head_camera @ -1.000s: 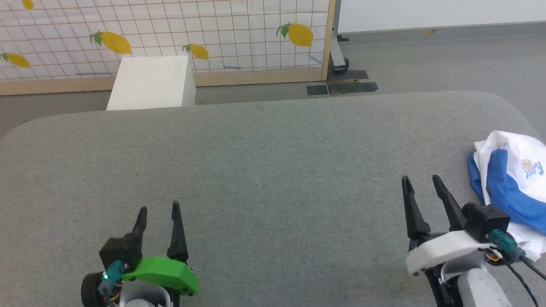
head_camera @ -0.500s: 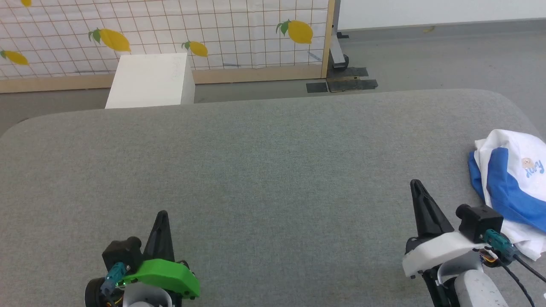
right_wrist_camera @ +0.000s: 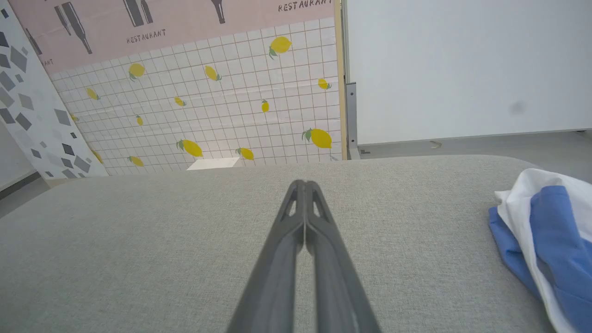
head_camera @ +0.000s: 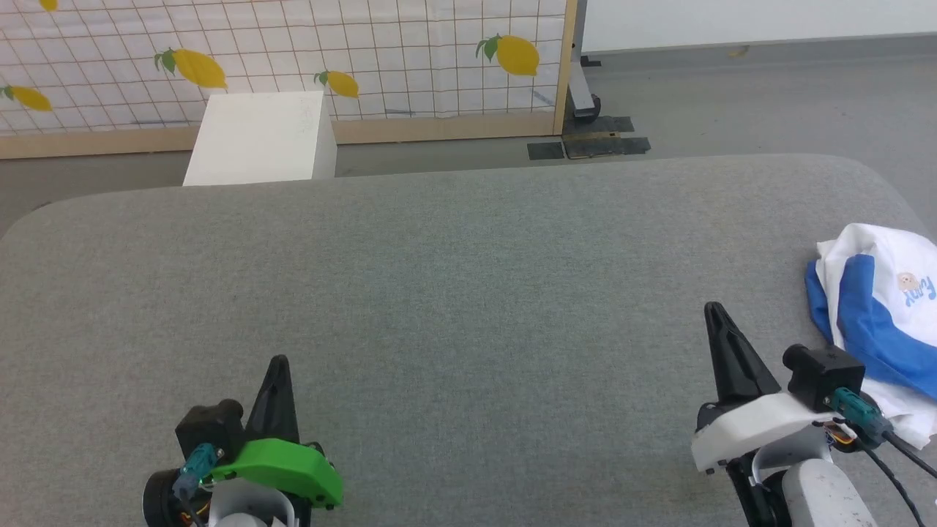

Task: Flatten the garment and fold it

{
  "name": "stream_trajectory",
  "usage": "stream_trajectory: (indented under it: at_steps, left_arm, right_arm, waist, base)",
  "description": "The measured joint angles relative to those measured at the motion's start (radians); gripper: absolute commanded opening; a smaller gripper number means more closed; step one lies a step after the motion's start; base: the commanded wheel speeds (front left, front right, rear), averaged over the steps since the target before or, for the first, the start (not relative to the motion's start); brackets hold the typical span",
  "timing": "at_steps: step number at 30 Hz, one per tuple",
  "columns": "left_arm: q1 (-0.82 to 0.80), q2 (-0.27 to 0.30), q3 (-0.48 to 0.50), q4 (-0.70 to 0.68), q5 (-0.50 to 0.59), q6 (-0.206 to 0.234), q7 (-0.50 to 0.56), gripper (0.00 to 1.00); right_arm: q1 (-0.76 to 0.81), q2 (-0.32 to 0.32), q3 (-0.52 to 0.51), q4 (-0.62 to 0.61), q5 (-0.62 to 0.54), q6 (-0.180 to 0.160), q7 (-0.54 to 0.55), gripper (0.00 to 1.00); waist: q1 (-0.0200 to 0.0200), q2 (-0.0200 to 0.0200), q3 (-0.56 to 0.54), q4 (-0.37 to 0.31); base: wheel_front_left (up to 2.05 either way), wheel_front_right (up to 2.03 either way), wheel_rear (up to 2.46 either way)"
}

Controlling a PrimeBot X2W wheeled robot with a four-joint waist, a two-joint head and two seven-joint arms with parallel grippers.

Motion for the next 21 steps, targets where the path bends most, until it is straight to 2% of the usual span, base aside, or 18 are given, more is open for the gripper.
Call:
stream_trajectory:
  at_steps: [21]
  left_arm:
    - [0.003,0.000,0.008,-0.045,0.051,-0.004,0.044,0.00]
  right_arm:
    - [0.024,0.000,-0.003,-0.058,-0.036,0.000,0.040,0.00]
  waist:
    - [0.0000,-0.0001,-0.001,0.007]
  base:
    - [0.00,0.00,0.00]
